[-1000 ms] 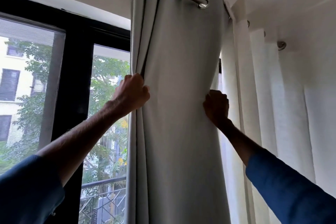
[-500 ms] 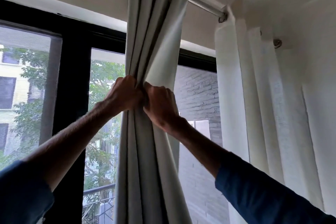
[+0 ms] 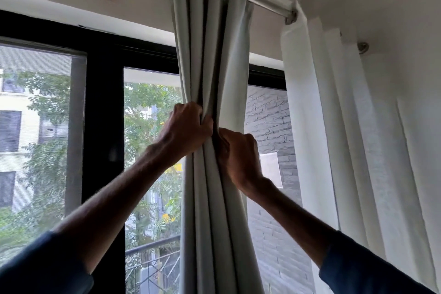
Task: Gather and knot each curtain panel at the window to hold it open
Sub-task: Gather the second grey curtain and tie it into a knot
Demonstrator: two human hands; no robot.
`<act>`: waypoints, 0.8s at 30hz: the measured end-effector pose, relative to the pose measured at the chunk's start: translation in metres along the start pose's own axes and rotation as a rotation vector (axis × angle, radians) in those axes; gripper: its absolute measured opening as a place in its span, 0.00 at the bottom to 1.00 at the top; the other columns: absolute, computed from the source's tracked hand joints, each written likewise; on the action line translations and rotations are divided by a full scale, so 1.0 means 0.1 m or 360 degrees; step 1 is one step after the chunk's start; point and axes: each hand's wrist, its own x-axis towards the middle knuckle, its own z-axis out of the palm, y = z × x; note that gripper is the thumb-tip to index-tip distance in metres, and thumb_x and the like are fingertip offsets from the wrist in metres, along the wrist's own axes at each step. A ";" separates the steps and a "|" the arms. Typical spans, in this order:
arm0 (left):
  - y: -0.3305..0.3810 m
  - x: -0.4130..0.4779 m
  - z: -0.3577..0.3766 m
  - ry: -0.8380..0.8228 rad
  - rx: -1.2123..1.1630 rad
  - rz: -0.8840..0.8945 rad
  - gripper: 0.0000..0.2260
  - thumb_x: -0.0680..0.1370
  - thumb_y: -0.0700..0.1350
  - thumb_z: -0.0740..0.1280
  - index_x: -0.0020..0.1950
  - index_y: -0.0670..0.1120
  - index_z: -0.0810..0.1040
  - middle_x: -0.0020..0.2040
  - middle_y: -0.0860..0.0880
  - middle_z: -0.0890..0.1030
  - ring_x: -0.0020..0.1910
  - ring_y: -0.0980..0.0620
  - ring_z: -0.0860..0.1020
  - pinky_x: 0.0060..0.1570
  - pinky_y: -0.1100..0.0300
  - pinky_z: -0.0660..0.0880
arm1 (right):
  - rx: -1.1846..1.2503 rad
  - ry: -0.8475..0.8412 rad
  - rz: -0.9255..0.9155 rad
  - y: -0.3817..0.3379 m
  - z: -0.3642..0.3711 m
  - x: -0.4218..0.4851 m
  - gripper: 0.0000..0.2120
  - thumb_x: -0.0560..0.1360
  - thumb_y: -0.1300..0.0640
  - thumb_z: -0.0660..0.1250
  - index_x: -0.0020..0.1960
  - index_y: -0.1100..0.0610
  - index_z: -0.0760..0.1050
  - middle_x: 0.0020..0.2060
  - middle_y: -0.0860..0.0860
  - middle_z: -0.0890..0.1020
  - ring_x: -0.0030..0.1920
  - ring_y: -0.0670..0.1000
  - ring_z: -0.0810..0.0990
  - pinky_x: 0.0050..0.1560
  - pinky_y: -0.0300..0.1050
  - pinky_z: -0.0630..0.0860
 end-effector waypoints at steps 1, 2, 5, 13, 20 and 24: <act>0.05 0.00 0.00 -0.0006 0.0008 0.0019 0.19 0.75 0.48 0.64 0.27 0.45 0.63 0.26 0.47 0.66 0.28 0.48 0.67 0.34 0.54 0.69 | -0.0011 -0.0005 0.0029 0.00 -0.04 -0.01 0.13 0.71 0.61 0.61 0.33 0.49 0.60 0.27 0.47 0.61 0.34 0.46 0.60 0.29 0.51 0.64; 0.09 -0.01 -0.01 -0.0017 0.0003 0.0029 0.19 0.75 0.47 0.65 0.27 0.44 0.64 0.26 0.46 0.67 0.32 0.45 0.69 0.34 0.54 0.68 | -0.0036 -0.0007 0.0044 0.01 -0.07 -0.02 0.13 0.72 0.60 0.60 0.33 0.49 0.61 0.26 0.48 0.61 0.31 0.59 0.63 0.29 0.52 0.65; 0.20 -0.05 -0.02 -0.0045 -0.0001 0.0050 0.18 0.75 0.46 0.67 0.28 0.44 0.64 0.28 0.46 0.68 0.36 0.44 0.71 0.33 0.58 0.64 | -0.0204 -0.0037 0.0005 -0.01 -0.12 -0.05 0.05 0.74 0.60 0.62 0.41 0.54 0.74 0.28 0.55 0.78 0.34 0.68 0.69 0.33 0.52 0.75; 0.24 -0.21 0.05 -0.0045 -0.0005 0.0021 0.16 0.75 0.43 0.63 0.28 0.43 0.65 0.24 0.49 0.65 0.25 0.49 0.68 0.24 0.61 0.58 | -0.0293 -0.0029 -0.0024 -0.03 -0.20 -0.14 0.05 0.72 0.61 0.62 0.39 0.57 0.75 0.32 0.57 0.81 0.35 0.67 0.77 0.33 0.53 0.75; 0.37 -0.25 0.12 0.0013 -0.0184 -0.0313 0.27 0.78 0.59 0.65 0.30 0.39 0.70 0.28 0.43 0.73 0.28 0.46 0.71 0.30 0.55 0.67 | -0.0332 -0.0170 -0.0210 -0.16 -0.16 -0.30 0.07 0.73 0.64 0.64 0.47 0.56 0.80 0.32 0.57 0.83 0.33 0.62 0.81 0.35 0.51 0.78; 0.24 -0.23 0.12 -0.0056 -0.0196 -0.0586 0.13 0.71 0.46 0.73 0.39 0.43 0.70 0.34 0.50 0.69 0.38 0.48 0.68 0.30 0.57 0.62 | 0.0249 -0.0272 -0.0084 -0.14 -0.20 -0.42 0.12 0.81 0.58 0.61 0.58 0.54 0.81 0.48 0.50 0.87 0.44 0.50 0.86 0.48 0.44 0.83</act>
